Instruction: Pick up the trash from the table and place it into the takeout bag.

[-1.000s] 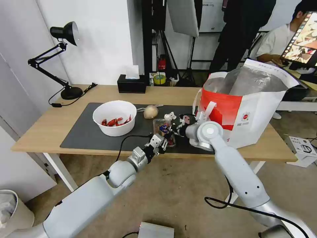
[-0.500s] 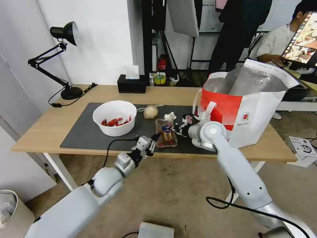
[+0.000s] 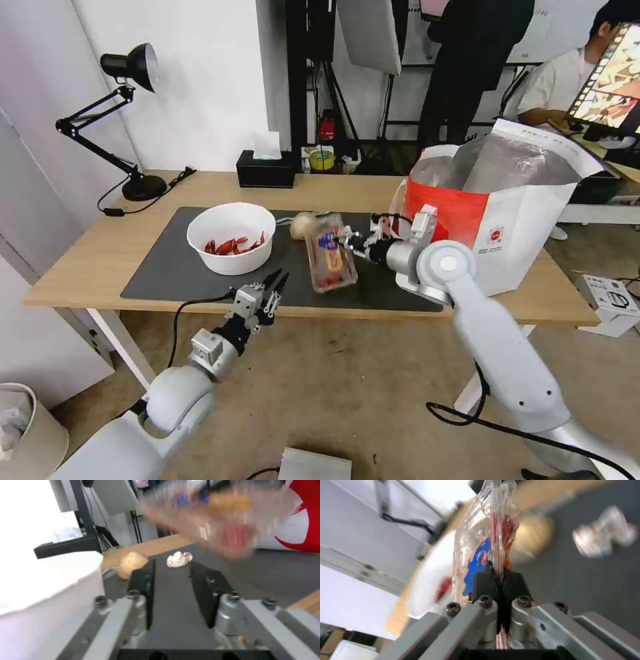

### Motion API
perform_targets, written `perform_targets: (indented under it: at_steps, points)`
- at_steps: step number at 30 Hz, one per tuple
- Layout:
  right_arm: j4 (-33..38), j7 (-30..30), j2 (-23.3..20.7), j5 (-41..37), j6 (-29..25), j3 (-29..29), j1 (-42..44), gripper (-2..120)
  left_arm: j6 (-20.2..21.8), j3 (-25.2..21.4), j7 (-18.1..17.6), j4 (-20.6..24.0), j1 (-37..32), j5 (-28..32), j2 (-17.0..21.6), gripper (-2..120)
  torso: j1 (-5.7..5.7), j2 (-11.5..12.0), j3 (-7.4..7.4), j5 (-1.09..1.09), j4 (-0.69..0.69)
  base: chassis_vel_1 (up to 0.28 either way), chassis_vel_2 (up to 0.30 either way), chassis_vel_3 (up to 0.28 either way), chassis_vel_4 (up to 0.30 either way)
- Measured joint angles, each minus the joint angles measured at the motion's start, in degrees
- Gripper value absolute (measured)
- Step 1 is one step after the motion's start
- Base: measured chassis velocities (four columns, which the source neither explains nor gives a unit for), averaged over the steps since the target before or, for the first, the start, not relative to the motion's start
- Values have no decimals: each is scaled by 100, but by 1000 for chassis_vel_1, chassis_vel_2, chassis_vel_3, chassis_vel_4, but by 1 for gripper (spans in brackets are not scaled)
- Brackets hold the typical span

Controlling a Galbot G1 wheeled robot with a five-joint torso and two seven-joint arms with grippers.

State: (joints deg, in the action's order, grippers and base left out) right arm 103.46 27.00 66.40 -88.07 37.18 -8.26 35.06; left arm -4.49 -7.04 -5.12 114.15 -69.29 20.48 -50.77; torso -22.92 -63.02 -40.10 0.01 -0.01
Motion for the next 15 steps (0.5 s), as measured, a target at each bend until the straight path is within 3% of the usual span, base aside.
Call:
perform_targets:
  at_steps: [6, 15]
  points:
    - [567, 21, -248, -152, -289, -341, -422, 0, 1, -17, -146, 36, -206, -76, -80, 63, 0, 0, 0, -1, 0, 0, 0, 0, 0]
    - [719, 231, -773, -411, -510, -812, -962, 0, 19, 21, -281, 21, -221, -83, -119, 93, 0, 0, 0, 1, 1, 0, 0, 0, 0]
